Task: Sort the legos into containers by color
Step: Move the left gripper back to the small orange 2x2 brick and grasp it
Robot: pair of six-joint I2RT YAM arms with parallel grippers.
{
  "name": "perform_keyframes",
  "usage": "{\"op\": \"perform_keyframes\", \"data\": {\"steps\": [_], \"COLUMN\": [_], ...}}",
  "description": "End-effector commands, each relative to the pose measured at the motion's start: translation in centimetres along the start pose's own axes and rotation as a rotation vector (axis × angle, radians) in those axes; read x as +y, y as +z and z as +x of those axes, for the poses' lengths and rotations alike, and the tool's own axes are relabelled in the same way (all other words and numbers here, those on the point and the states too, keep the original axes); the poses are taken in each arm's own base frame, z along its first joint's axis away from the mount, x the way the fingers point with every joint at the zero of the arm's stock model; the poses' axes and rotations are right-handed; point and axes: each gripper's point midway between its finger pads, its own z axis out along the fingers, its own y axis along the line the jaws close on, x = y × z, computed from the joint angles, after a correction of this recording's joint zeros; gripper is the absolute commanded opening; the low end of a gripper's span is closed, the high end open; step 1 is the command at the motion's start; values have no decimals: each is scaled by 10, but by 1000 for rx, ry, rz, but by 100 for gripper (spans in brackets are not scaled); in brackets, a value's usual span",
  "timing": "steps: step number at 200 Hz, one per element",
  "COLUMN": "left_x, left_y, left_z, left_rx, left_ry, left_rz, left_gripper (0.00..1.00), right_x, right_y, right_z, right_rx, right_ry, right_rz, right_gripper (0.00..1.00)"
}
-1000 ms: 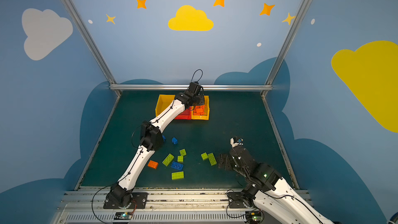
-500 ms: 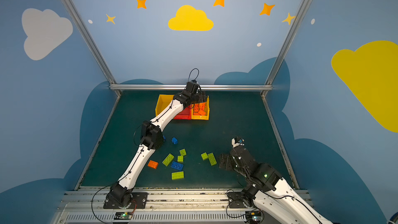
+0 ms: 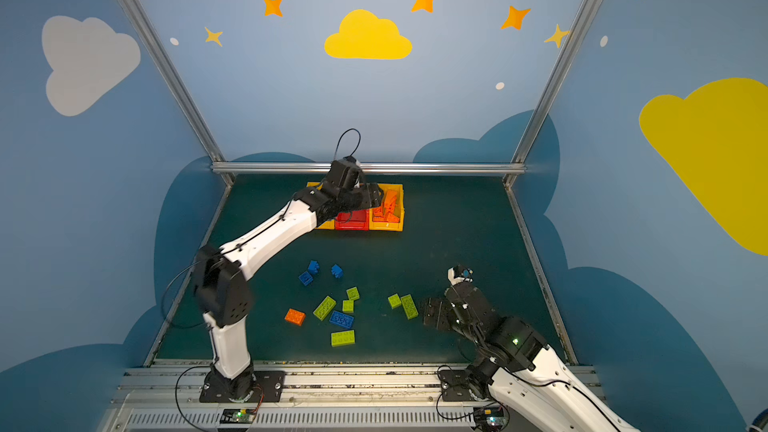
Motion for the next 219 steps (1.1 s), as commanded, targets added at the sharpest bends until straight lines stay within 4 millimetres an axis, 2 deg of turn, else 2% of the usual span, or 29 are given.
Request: {"op": "perform_keyframes", "data": {"steps": [1, 35, 56, 76, 105, 114, 130, 162, 219], "left_x": [51, 128, 167, 194, 222, 227, 222, 234, 224], "left_y": [-30, -99, -135, -162, -187, -191, -185, -178, -164], "left_z": [37, 116, 161, 194, 231, 239, 254, 281, 291], "left_rx": [9, 86, 115, 121, 134, 137, 170, 237, 254], "left_ry": [-4, -67, -159, -246, -308, -330, -375, -443, -540], "left_rz": [-123, -307, -390, -422, -456, -462, -410, -466, -397], "left_gripper": [87, 88, 88, 88, 88, 88, 88, 87, 87], "right_x": [1, 9, 13, 19, 25, 33, 37, 40, 39], "right_y": [6, 11, 13, 16, 25, 22, 26, 32, 40], "right_z": [8, 8, 4, -1, 1, -6, -6, -3, 0], "right_rx": [43, 59, 54, 57, 85, 73, 84, 97, 93], "right_ry": [0, -2, -6, -18, -37, -38, -46, -59, -63], "right_rz": [1, -18, -18, -17, -10, -26, -22, -7, 2], "right_gripper": [97, 97, 97, 97, 97, 97, 97, 97, 97]}}
